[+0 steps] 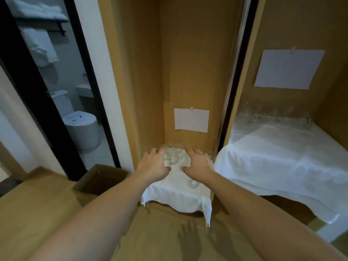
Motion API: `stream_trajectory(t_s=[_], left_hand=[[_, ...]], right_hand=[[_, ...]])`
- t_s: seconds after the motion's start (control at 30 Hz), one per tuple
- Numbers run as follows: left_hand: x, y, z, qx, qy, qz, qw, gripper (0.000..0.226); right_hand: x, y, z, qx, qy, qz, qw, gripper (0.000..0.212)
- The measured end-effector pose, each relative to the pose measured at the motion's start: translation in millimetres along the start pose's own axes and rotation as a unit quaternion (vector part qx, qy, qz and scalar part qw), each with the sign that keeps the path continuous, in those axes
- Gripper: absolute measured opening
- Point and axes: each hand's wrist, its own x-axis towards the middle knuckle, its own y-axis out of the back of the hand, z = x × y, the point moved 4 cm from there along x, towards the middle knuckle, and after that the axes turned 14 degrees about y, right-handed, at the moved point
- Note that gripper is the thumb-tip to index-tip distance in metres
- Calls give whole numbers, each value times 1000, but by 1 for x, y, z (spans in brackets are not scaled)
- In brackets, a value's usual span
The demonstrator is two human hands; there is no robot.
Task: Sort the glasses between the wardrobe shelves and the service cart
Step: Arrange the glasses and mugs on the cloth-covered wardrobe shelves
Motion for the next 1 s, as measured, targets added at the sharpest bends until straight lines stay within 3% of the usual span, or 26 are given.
stream_trajectory(t_s=[0.3, 0.53, 1.0], left_hand=[[35, -31, -43, -22, 9, -45, 999, 76], [95, -50, -78, -26, 67, -78, 994, 75], [242, -90, -30, 37, 28, -144, 988, 78]], right_hand=[[42, -44, -10, -23, -9, -62, 998, 79], [101, -96, -5, 11, -13, -105, 994, 80], [218, -133, 67, 42, -70, -137, 987, 73]])
